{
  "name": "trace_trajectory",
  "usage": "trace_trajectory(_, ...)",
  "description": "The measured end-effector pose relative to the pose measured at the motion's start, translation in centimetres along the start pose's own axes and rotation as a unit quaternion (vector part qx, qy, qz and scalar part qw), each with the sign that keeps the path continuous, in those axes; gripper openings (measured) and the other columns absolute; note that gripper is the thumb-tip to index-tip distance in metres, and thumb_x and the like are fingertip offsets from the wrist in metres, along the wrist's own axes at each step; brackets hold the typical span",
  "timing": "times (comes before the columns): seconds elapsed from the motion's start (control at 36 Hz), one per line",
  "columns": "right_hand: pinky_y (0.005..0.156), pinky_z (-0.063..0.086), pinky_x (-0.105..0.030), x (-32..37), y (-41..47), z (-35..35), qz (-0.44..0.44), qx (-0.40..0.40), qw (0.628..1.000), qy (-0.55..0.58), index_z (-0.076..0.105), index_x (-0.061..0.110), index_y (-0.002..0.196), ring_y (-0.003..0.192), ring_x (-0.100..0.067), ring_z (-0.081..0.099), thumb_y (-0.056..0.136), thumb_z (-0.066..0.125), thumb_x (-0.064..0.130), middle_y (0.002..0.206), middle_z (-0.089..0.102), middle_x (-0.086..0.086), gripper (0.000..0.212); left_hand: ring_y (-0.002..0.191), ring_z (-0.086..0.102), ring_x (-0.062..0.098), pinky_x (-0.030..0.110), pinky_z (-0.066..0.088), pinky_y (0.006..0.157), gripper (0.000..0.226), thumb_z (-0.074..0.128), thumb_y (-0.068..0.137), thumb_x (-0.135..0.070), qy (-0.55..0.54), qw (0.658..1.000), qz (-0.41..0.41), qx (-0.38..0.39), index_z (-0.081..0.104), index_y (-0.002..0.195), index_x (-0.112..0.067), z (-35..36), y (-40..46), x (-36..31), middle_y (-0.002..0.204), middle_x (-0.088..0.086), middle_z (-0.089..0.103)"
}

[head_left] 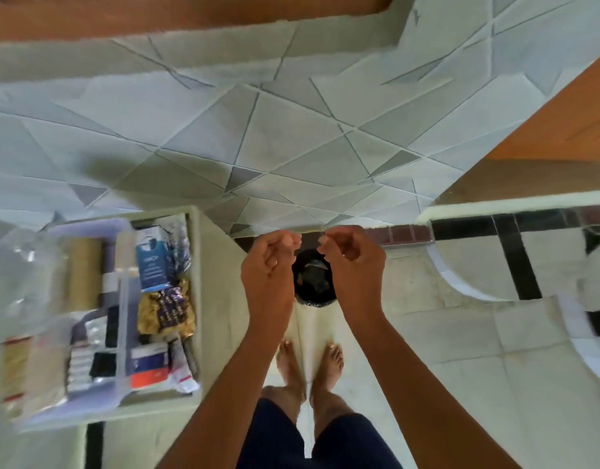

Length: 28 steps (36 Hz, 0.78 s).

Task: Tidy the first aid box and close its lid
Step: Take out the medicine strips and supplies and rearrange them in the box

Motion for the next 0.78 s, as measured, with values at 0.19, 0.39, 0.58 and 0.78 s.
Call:
trace_trajectory(0.19,0.078,0.056,-0.024,7.1,-8.2,4.1,-0.041,0.079,0.995,0.037,0.070,0.020,0.091,0.080,-0.013,0.071,0.089,0.072,0.009,0.083,0.074,0.003,0.012,0.098,0.071,0.019,0.050,0.057,0.090,0.013,0.057,0.100,-0.016,0.009,0.997,0.050,-0.054,0.068,0.104,-0.013,-9.7,-4.9,-6.5,0.100,0.000,0.075)
trace_trajectory(0.39,0.074,0.054,-0.017,9.3,-14.7,11.2,-0.087,0.130,0.987,0.033,0.072,0.016,0.090,0.078,-0.010,0.070,0.088,0.072,0.003,0.082,0.074,0.006,0.013,0.097,0.072,0.016,0.032,0.059,0.085,0.013,0.059,0.098,-0.014,0.008,0.995,0.064,-0.082,0.070,0.103,-0.009,-19.8,-6.8,-6.9,0.098,-0.001,0.076)
trace_trajectory(0.58,0.079,0.061,-0.034,7.6,-19.6,18.3,-0.092,0.126,0.988,-0.016,0.070,0.020,0.092,0.083,-0.014,0.072,0.091,0.070,0.010,0.086,0.074,0.007,0.010,0.095,0.072,0.021,0.035,0.060,0.083,0.013,0.058,0.098,-0.011,0.010,0.995,0.077,-0.063,0.068,0.103,-0.005,-29.8,-5.8,-6.1,0.098,0.005,0.075)
trace_trajectory(0.78,0.076,0.062,-0.032,6.4,-22.9,23.5,-0.083,0.091,0.991,-0.043,0.067,0.032,0.084,0.082,-0.011,0.072,0.089,0.072,0.008,0.084,0.074,0.010,0.026,0.091,0.072,0.020,0.040,0.059,0.083,0.013,0.060,0.094,-0.003,0.037,0.994,0.066,-0.075,0.069,0.098,-0.011,-39.5,-3.3,-3.3,0.093,0.002,0.076)
Point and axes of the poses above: each hand's wrist, its own y-axis towards the middle knuckle, its own z-axis out of the palm, x = y × z, the point moved 10 cm from there along y, towards the middle knuckle
